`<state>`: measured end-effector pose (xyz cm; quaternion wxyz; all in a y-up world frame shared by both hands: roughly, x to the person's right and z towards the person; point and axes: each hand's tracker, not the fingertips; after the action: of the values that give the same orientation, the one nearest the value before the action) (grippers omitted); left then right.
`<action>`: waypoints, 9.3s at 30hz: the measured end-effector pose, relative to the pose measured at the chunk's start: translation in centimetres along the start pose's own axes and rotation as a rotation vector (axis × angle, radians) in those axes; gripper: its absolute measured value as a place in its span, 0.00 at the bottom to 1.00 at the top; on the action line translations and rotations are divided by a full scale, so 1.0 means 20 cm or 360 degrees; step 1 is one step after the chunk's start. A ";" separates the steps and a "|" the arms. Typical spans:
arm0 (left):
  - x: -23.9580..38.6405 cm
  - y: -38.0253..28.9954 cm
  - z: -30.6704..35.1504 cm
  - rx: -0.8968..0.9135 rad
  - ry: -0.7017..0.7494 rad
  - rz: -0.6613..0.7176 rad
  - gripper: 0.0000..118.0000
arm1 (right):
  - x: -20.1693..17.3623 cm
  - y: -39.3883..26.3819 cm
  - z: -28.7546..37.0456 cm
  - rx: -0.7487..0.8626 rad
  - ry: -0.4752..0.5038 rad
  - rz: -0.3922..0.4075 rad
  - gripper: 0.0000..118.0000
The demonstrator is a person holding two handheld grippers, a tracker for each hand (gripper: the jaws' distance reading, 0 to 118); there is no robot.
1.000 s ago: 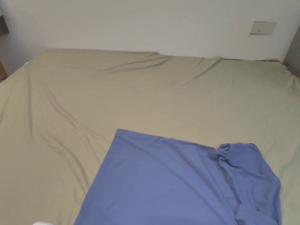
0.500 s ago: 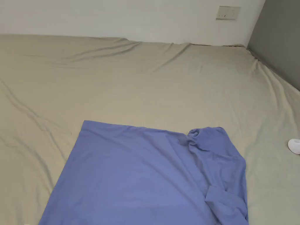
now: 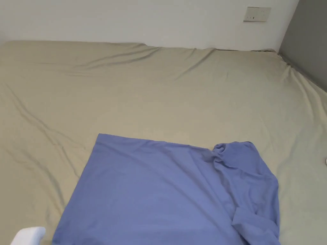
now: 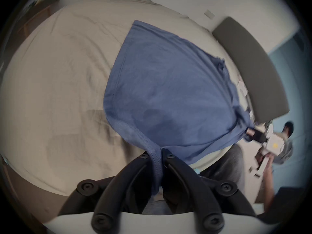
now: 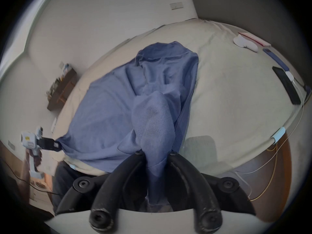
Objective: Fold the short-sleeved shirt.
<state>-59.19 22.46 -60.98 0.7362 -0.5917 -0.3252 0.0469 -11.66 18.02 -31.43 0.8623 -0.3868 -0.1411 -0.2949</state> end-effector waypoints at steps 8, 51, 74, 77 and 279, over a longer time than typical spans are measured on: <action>-0.04 0.23 -0.01 0.0113 -0.0178 0.0431 0.08 | 0.02 0.18 0.00 0.0104 0.0157 -0.0240 0.12; 0.15 0.46 -0.31 0.0113 0.0484 -0.0294 0.05 | -0.20 0.42 -0.49 -0.0302 -0.0441 0.0337 0.18; -0.15 0.05 0.03 -0.0136 0.0235 0.0153 0.04 | -0.10 0.27 -0.11 -0.0382 -0.0274 0.0374 0.17; -0.15 -0.09 -0.01 -0.0188 0.0485 0.0065 0.04 | -0.06 0.19 -0.14 -0.0436 -0.0342 0.0442 0.17; -0.49 0.07 -0.12 0.0088 -0.0299 0.0425 0.87 | -0.58 -0.07 0.91 0.1096 -0.0172 0.0365 0.00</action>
<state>-65.18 16.29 -66.63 0.7057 -0.6022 -0.3097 0.2083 -21.85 35.62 -23.96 0.9607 -0.1020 -0.2331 -0.1107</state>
